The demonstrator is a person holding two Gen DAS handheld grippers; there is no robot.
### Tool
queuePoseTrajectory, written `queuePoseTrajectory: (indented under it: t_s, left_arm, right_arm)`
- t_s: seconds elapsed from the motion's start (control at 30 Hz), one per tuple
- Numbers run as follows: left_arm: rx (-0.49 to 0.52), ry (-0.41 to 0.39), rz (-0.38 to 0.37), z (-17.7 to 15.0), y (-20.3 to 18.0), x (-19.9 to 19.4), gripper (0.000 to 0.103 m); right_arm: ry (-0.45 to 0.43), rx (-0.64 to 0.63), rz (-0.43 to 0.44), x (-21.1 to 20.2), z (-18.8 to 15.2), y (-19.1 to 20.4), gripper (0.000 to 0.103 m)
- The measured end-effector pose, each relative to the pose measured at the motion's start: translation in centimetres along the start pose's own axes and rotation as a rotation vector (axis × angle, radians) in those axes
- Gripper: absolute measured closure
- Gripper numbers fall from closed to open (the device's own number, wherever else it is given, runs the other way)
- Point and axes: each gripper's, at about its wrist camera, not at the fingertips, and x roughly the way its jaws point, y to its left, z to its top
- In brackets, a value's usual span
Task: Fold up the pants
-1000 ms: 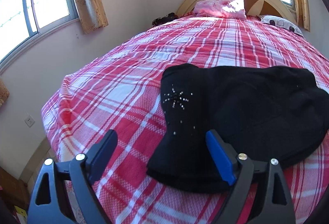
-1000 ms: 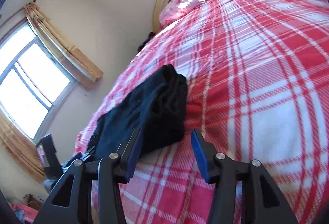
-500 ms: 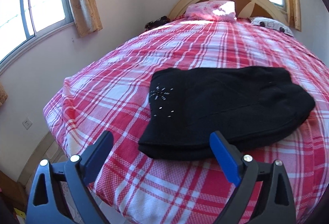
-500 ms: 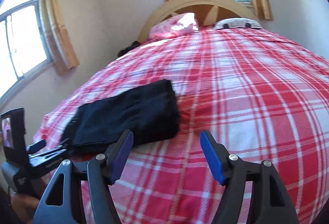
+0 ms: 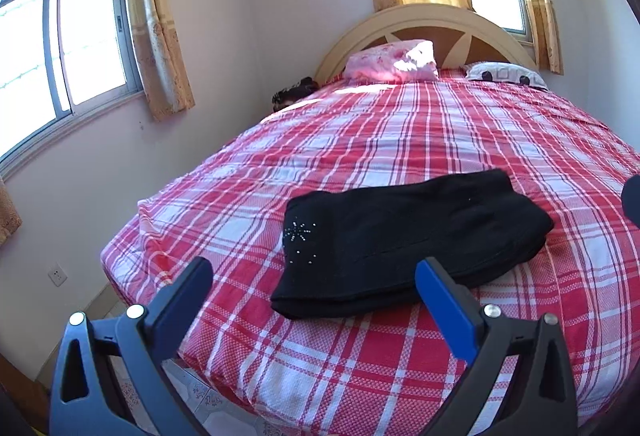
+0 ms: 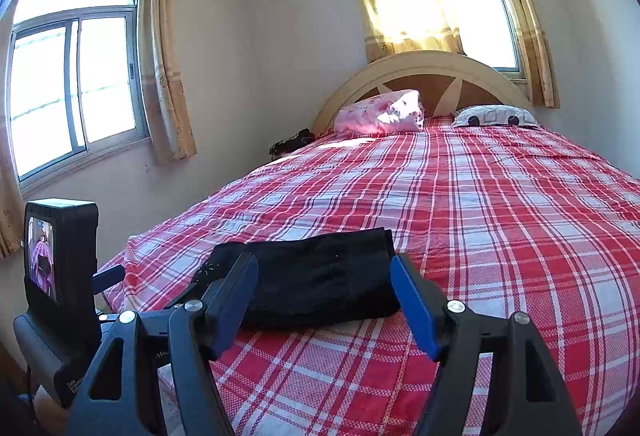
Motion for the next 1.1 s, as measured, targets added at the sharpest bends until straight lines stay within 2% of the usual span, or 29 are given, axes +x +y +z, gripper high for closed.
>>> queuePoseTrajectory:
  t_s: [0.2, 0.7, 0.97, 1.1]
  left_arm:
    - [-0.017, -0.001, -0.03, -0.3, 0.1, -0.8, 0.0]
    - [-0.014, -0.015, -0.003, -0.4, -0.1, -1.4, 0.0]
    - [-0.032, -0.001, -0.01, -0.5, -0.2, -1.1, 0.0]
    - [-0.028, 0.032, -0.014, -0.8, -0.4, -0.6, 0.0]
  right_arm:
    - [-0.016, 0.007, -0.008, -1.2, 0.4, 0.1, 0.03]
    - [0.001, 0.051, -0.012, -1.5, 0.1, -0.6, 0.029]
    - [0.01, 0.068, -0.007, -1.1, 0.0, -1.1, 0.029]
    - [0.015, 0.08, -0.007, -1.0, -0.1, -1.4, 0.029]
